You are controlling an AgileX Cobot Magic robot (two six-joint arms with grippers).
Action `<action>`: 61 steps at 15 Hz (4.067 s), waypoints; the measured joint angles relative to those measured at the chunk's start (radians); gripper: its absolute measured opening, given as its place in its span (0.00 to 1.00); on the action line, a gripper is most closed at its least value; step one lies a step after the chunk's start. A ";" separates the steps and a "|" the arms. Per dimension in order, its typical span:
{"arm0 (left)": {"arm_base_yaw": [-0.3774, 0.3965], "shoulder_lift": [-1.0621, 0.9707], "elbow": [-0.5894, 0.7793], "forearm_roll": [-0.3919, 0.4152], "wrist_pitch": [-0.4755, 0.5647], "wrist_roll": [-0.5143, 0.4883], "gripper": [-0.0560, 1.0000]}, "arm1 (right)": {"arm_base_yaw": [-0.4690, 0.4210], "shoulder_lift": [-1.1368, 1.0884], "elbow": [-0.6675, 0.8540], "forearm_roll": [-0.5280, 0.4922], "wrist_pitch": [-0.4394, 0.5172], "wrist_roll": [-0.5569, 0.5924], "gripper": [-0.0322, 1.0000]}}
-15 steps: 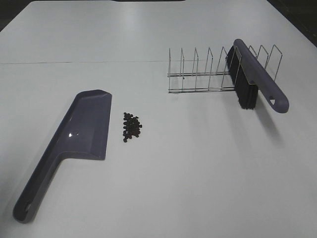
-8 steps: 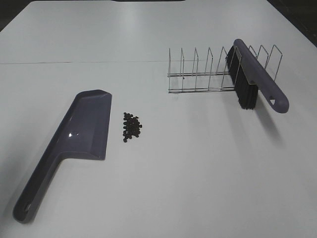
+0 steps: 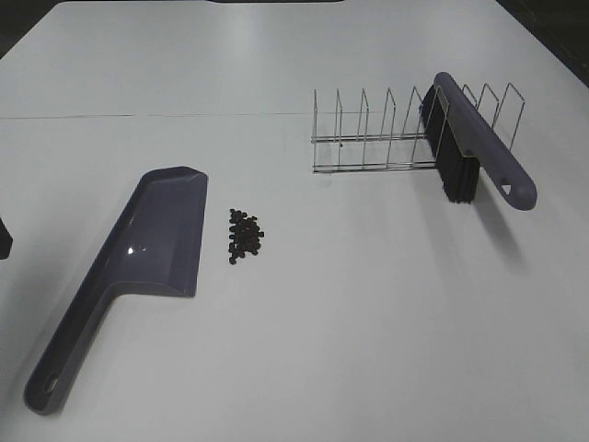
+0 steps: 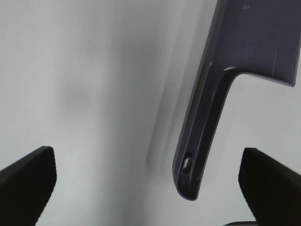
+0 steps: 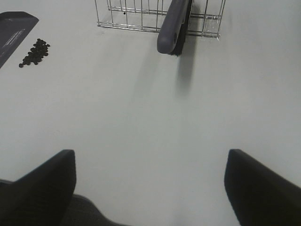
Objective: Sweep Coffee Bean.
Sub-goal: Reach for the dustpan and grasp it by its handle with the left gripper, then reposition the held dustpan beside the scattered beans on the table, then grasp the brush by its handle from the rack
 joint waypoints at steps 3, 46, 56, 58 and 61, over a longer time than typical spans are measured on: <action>-0.132 0.069 0.000 0.000 -0.070 0.000 0.98 | 0.000 0.000 0.000 0.000 0.000 0.000 0.76; -0.278 0.472 -0.111 0.120 -0.154 0.007 0.37 | 0.000 0.000 0.000 -0.010 0.000 0.067 0.76; -0.278 0.432 -0.108 0.227 -0.137 -0.009 0.37 | 0.000 0.333 -0.224 -0.022 0.033 0.103 0.76; -0.278 0.432 -0.108 0.236 -0.165 -0.016 0.37 | 0.000 0.406 -0.260 -0.022 0.043 0.102 0.76; -0.278 0.432 -0.108 0.252 -0.196 -0.019 0.37 | 0.000 0.529 -0.326 -0.022 0.066 0.087 0.76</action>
